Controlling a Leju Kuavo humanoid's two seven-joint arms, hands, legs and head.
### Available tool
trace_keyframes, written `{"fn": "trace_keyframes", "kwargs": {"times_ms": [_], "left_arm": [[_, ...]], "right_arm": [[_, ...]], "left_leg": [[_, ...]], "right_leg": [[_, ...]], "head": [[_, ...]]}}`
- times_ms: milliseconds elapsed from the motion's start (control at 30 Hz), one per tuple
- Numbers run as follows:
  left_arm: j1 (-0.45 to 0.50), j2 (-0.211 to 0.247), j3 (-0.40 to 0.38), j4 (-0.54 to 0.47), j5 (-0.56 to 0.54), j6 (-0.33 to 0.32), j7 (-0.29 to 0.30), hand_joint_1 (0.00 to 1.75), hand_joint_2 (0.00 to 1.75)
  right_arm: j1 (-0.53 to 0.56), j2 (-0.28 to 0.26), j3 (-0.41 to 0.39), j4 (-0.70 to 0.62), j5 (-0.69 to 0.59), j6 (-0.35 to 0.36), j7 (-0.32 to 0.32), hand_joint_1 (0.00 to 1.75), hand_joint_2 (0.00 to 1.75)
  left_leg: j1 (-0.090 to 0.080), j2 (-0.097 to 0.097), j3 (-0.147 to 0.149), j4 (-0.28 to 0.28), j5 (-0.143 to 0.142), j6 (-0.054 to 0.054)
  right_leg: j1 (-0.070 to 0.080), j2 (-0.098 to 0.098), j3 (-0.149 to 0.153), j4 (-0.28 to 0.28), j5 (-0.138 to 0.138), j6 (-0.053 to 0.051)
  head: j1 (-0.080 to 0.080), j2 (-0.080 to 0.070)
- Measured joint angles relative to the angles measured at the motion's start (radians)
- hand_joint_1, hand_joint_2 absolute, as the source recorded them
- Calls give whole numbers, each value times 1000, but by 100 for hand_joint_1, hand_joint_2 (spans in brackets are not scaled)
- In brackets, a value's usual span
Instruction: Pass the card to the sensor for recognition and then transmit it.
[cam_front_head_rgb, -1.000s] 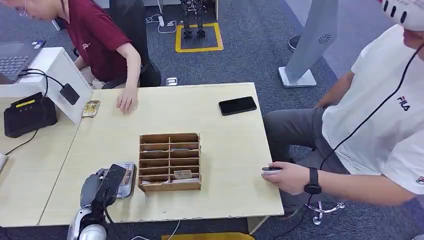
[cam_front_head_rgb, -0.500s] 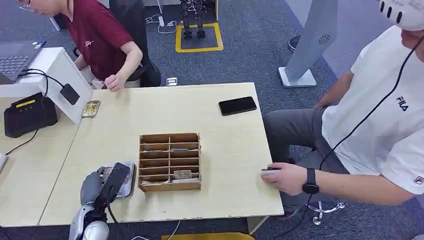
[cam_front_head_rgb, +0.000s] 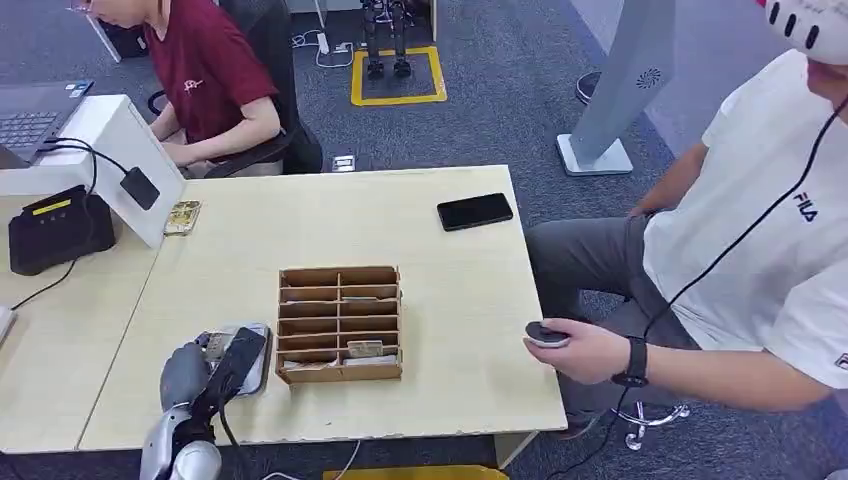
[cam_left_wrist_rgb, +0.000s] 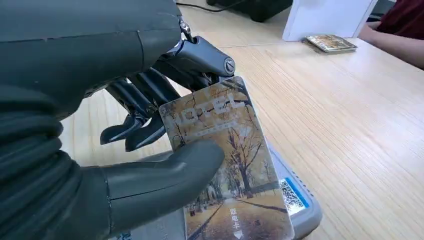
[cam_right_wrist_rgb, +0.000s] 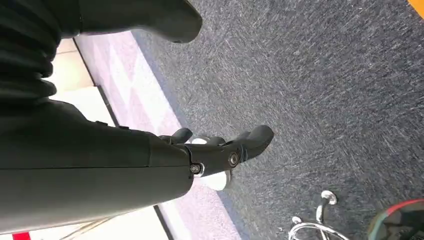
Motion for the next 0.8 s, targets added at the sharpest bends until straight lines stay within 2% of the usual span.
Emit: {"fn": "trace_keyframes", "kwargs": {"times_ms": [233,433,500,600,700,767,800], "left_arm": [[-13,10,-18,43,-106,42,31,175,175],[-21,15,-28,61,-119,48,35,175,175],[-23,15,-28,64,-89,48,23,175,175],[-22,14,-28,61,69,12,-45,175,175],[-11,7,-15,-4,374,-101,-127,175,175],[4,5,4,-68,618,-180,-164,175,175],[14,4,14,-102,733,-187,-184,175,175]], "right_arm": [[0,-2,15,0,0,-10,-3,0,175],[0,-2,18,0,0,-11,-5,0,175],[0,-2,18,0,0,-12,-5,0,175],[1,-2,18,0,0,-16,-5,0,175],[2,-3,18,0,-1,-21,-7,0,175],[4,-3,18,0,-1,-29,-13,0,175],[5,-3,18,0,-1,-34,-14,0,175]], "left_leg": [[0,0,0,0,1,0],[0,0,0,0,1,0],[0,0,0,0,2,0],[0,-1,0,0,2,0],[0,-1,0,0,2,0],[0,-1,-1,0,2,0],[0,-1,-1,0,2,0]], "right_leg": [[0,0,0,0,0,0],[0,0,0,0,0,0],[0,0,0,0,0,0],[0,-1,1,0,1,0],[0,-1,1,0,1,0],[0,-1,0,0,1,-1],[0,-1,-1,0,2,-1]], "head": [[0,0],[0,0],[0,0],[0,0],[0,0],[0,0],[0,0]]}}
